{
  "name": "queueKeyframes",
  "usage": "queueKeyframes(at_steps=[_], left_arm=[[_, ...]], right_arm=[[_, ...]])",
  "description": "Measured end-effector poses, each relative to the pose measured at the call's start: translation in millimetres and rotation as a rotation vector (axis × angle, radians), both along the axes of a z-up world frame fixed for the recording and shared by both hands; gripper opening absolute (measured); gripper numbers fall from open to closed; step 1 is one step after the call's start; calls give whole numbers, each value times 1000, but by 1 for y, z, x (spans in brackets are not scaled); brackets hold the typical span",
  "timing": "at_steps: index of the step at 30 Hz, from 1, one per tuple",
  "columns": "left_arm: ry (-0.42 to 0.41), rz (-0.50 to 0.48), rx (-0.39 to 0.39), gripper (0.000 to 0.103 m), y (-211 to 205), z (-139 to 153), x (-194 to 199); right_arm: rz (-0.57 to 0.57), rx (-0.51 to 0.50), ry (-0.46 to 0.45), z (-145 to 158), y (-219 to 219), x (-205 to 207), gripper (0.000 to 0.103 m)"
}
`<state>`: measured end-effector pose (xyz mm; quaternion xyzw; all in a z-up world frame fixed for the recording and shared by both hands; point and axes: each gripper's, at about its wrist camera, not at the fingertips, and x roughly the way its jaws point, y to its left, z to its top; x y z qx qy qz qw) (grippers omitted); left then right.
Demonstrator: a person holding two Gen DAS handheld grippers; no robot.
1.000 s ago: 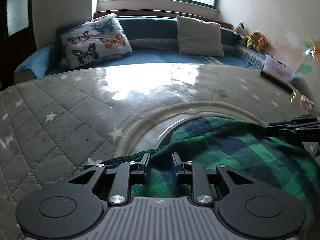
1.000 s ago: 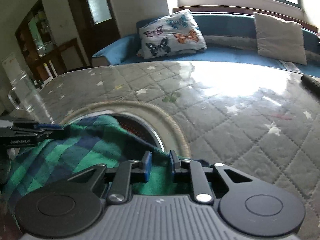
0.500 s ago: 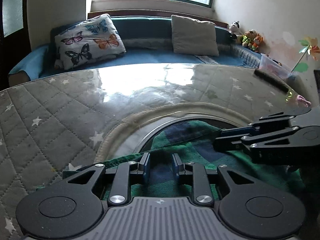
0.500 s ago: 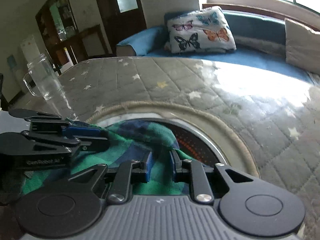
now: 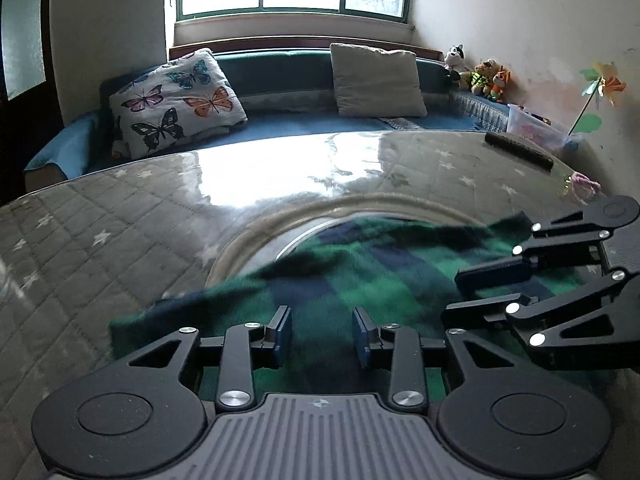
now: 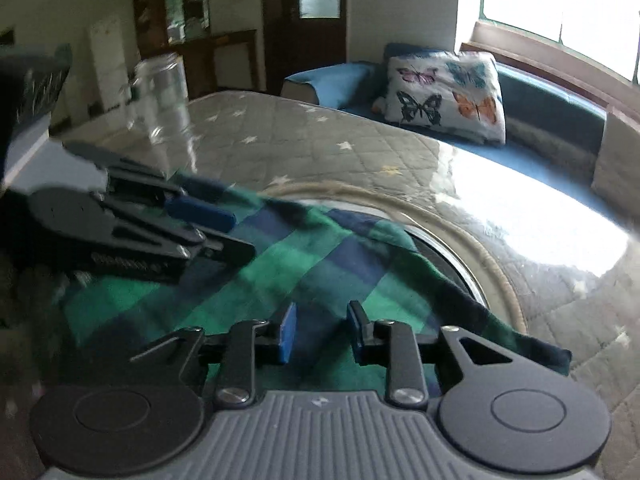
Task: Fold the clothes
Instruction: 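Lower the folded shirt onto the table and open both grippers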
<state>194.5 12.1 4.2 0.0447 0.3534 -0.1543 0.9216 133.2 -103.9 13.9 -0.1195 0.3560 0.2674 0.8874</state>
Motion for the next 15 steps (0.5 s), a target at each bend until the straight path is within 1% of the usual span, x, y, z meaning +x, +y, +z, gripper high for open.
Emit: queueKeyframes(at_steps=[2,5,8,10,12,15], left_arm=[[-2,0,9,36,3,-1,-14],[-14,12,43,36,9,-3,-37],[-27,41,55,39,16,-5,-59],[-34,75,55,41,23,-6,-73],[-43,109,45,45,31,-5,-86],[-51,154,15,51,43,-3,-103]], right_arm=[[18,-3,-4,0,6,-13,31],[56,5,10,-3,15,-34,31],[95,16,25,-6,22,-54,32],[112,34,38,-7,23,-66,36],[121,50,39,-7,20,-79,38],[102,72,33,-5,4,-98,46]])
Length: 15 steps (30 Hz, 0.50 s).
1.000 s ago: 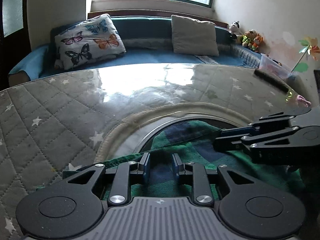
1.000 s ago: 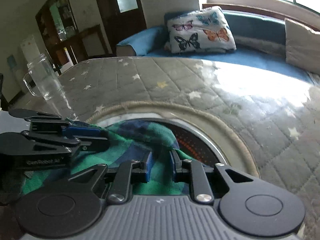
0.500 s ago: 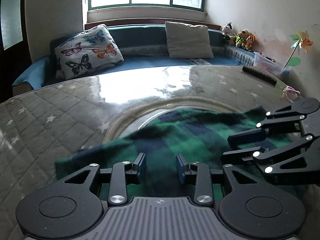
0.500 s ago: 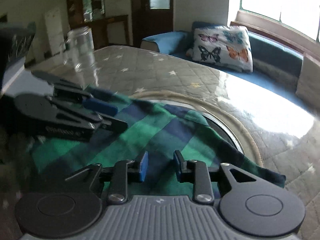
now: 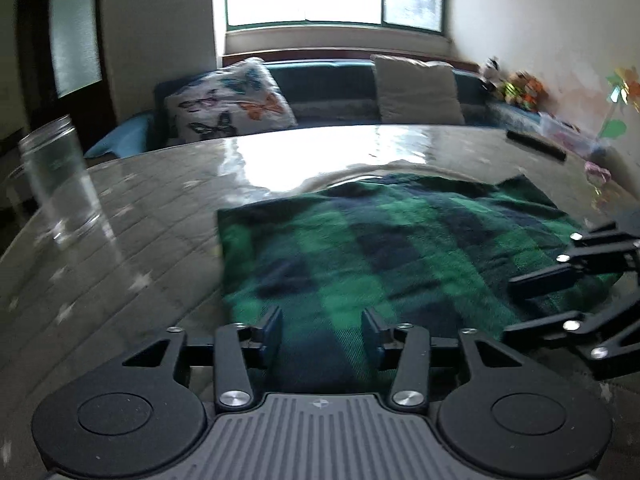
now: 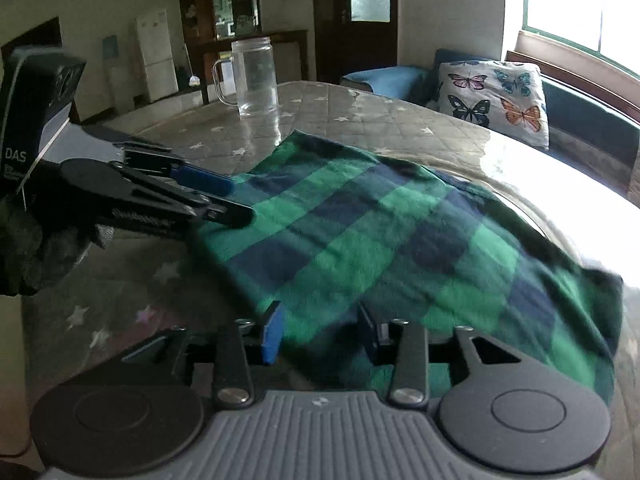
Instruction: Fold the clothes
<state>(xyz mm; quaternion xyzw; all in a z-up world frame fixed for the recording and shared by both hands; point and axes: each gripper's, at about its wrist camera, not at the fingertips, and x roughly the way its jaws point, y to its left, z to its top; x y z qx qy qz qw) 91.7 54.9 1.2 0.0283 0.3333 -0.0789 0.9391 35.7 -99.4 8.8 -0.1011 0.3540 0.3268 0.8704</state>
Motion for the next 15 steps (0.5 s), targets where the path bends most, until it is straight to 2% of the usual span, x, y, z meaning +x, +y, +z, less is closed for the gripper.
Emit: queueKeyframes(at_steps=[6,11,15], left_arm=[[23,50,-30,51,15,-6,-10],[51,57,-66,51,19,-10,-11],[56,53,-61,51,18,-9,-13]], right_arm=[[-146,29,28,-1,-51,-6,46],[-281,19,39,-6,-99,-12,46],[-343,9,26,0,-122,-13,46]])
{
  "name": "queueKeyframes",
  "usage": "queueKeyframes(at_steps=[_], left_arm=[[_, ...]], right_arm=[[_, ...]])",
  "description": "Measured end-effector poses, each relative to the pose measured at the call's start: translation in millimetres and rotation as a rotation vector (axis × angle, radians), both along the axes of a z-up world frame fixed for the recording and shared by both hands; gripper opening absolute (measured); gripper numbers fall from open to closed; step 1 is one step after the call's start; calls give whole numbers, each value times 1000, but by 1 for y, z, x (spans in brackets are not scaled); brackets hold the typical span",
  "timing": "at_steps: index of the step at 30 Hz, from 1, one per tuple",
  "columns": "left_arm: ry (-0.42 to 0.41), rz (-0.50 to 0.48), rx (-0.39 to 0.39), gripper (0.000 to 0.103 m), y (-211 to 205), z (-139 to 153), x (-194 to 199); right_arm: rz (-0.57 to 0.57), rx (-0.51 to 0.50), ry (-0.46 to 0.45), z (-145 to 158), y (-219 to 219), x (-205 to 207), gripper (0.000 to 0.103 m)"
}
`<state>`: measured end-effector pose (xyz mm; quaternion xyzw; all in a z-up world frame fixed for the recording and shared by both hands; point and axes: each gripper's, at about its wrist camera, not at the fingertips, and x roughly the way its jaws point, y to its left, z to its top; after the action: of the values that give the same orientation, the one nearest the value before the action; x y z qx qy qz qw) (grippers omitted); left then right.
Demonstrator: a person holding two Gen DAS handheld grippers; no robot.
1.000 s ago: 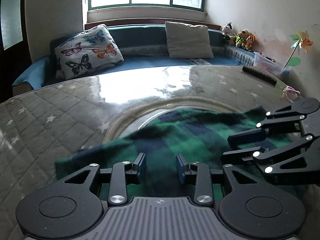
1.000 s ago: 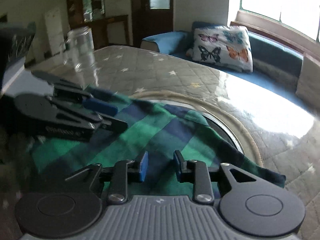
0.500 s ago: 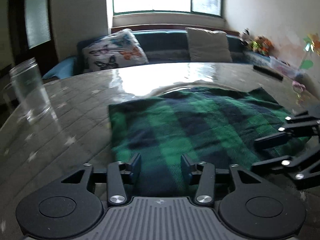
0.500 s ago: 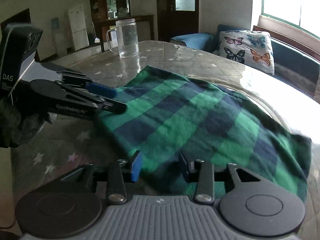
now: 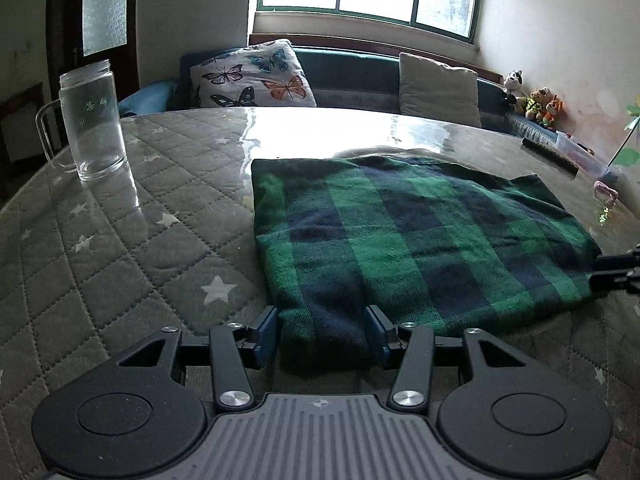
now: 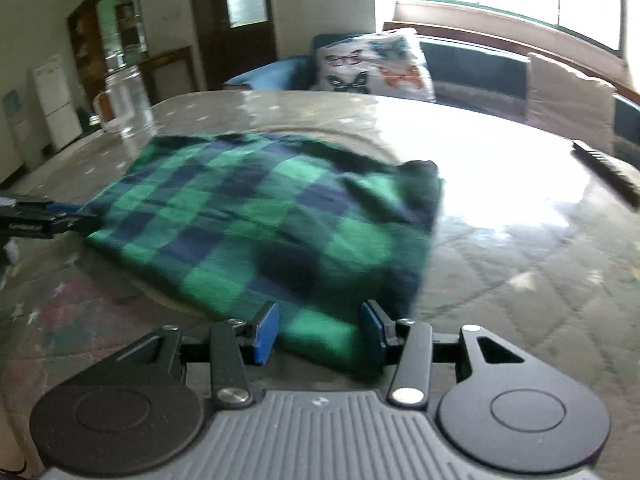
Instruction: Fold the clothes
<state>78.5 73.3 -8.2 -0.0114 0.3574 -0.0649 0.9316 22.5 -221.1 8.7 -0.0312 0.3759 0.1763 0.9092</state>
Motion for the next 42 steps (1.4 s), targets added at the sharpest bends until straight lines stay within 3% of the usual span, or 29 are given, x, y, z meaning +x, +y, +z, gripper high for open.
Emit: queueKeyframes(at_steps=[6,15,19,30,36,38,42], left_arm=[[-38,21,8,50,3,11,5],[-36,-7,36,50,-4,17,16],[-46,-121,19,50,-41,20,25],[-41,-559,-57,50,-197,17,50],[-2,-681,-90,45,-246,1,68],[31,-717,-106,42,-253,-8,72],[22,-739,-106,42,-254,-15,73]], right_arm=[[9,39,-61,13,6,15,46],[-54,78,-3,6,-13,53,46],[-102,101,-17,17,-33,80,45],[-104,115,30,2,-47,153,14],[-92,113,35,-2,-52,154,5],[-86,118,24,-2,-53,155,5],[-89,142,19,-4,-58,159,4]])
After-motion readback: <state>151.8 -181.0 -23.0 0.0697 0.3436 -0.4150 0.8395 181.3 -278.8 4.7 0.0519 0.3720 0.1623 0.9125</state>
